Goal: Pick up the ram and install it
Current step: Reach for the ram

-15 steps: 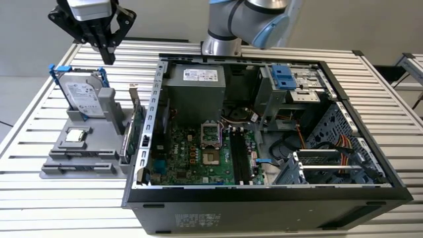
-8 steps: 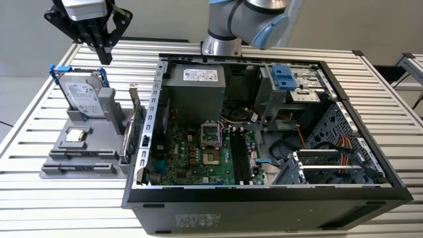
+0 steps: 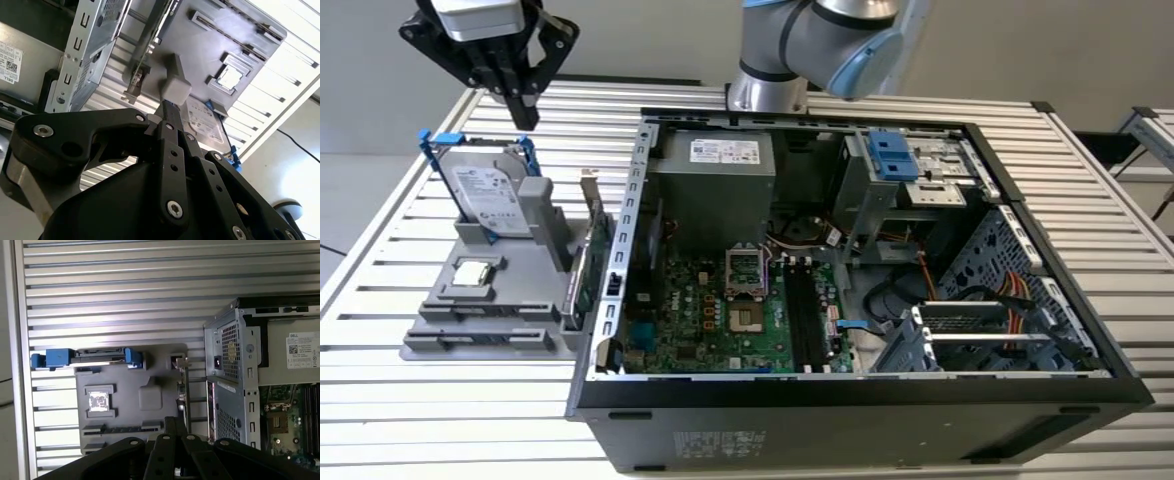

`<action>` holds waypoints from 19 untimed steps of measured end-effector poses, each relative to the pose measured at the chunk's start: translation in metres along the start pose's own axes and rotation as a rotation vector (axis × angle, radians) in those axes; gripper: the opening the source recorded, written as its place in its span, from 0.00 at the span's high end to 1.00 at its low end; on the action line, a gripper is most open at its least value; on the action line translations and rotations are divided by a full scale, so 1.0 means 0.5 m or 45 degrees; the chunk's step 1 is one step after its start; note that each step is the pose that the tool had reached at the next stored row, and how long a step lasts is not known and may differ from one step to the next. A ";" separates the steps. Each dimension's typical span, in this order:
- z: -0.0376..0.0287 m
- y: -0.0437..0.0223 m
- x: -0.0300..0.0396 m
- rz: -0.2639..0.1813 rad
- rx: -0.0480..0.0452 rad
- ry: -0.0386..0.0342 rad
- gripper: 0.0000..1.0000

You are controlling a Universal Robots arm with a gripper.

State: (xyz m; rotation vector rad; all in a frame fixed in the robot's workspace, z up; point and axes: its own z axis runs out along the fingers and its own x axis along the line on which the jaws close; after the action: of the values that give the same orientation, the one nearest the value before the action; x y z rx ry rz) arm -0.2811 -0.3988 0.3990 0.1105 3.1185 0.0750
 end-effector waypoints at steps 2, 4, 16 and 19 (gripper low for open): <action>0.000 0.000 0.003 0.000 0.000 0.0000 1.00; 0.000 0.000 0.006 0.000 0.000 0.0000 1.00; -0.001 -0.002 0.028 0.000 0.000 0.0000 1.00; -0.001 -0.002 0.033 0.000 0.000 0.0000 1.00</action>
State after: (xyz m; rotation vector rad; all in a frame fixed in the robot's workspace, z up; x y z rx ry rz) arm -0.2977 -0.3988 0.3990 0.1105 3.1186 0.0750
